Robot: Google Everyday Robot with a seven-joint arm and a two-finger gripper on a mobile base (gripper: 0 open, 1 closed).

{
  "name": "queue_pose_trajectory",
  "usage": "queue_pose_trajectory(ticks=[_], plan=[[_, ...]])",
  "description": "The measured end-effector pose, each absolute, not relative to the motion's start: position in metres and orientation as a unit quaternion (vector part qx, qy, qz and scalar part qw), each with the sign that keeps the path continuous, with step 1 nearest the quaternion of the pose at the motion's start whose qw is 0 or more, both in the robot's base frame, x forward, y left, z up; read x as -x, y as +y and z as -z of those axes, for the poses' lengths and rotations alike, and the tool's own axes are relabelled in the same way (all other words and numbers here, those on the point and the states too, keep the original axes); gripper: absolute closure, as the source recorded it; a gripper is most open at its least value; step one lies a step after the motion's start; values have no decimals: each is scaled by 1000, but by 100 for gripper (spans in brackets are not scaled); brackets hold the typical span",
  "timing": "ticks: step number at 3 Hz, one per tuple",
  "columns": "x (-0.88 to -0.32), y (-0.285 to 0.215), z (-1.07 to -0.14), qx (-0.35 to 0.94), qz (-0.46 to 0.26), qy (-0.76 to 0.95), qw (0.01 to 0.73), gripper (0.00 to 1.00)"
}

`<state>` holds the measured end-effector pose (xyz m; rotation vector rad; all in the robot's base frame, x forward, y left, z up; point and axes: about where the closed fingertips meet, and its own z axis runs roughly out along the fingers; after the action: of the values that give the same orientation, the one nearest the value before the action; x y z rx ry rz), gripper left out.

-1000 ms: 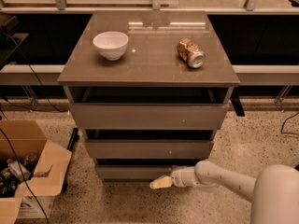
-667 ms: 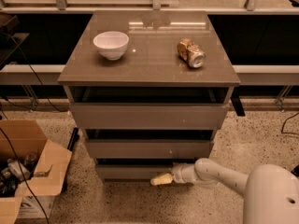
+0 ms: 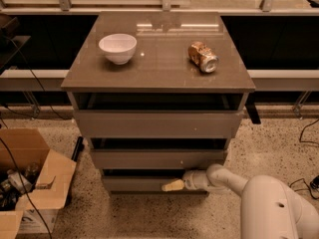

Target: Open bottom drawer

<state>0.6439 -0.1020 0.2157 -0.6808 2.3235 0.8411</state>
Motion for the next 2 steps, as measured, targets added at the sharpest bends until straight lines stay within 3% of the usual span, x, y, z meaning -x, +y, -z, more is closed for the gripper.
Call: queue_pose_trajectory(ticks=[1, 2], plan=[[-642, -103, -212, 250, -316, 872, 278, 0], [-642, -103, -215, 250, -316, 872, 278, 18]])
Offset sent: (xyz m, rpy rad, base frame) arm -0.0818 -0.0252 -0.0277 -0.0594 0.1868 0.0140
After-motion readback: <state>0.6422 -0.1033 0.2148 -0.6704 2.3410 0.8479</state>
